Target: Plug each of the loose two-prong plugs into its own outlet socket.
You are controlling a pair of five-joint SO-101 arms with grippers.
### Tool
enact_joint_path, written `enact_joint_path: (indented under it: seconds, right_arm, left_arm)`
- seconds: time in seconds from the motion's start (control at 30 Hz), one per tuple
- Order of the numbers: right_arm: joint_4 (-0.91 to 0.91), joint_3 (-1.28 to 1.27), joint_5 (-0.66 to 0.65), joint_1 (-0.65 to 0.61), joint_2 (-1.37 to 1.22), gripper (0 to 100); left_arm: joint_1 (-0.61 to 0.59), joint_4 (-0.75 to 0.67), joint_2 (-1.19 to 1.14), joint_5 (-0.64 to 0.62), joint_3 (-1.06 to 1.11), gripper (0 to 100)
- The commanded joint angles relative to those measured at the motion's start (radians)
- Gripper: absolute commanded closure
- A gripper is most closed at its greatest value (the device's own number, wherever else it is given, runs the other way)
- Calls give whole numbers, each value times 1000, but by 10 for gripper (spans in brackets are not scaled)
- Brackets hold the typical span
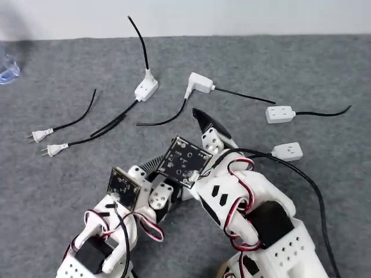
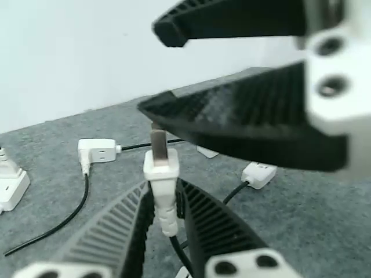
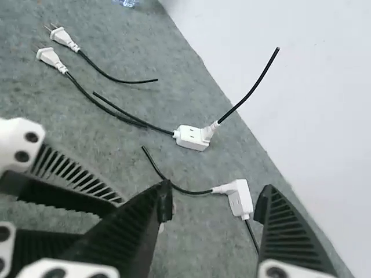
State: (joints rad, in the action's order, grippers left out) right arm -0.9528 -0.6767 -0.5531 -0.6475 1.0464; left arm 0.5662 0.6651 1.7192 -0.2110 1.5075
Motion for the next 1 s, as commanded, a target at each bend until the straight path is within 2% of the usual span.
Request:
enact_joint_path:
  seconds: [0.0, 0.37, 0.7, 0.97]
  right_arm:
    - [22, 9, -6, 2, 15, 751]
    - [-5, 75, 31, -84, 16, 751]
    - [-53, 140, 35, -90, 15, 751]
    - [-16, 71, 37, -84, -41, 753]
  left_arm:
    - [12, 64, 118, -12, -56, 987]
    - [14, 44, 101, -12, -35, 987]
    - [11, 44, 101, -12, -33, 987]
    - [8, 26, 101, -12, -12, 987]
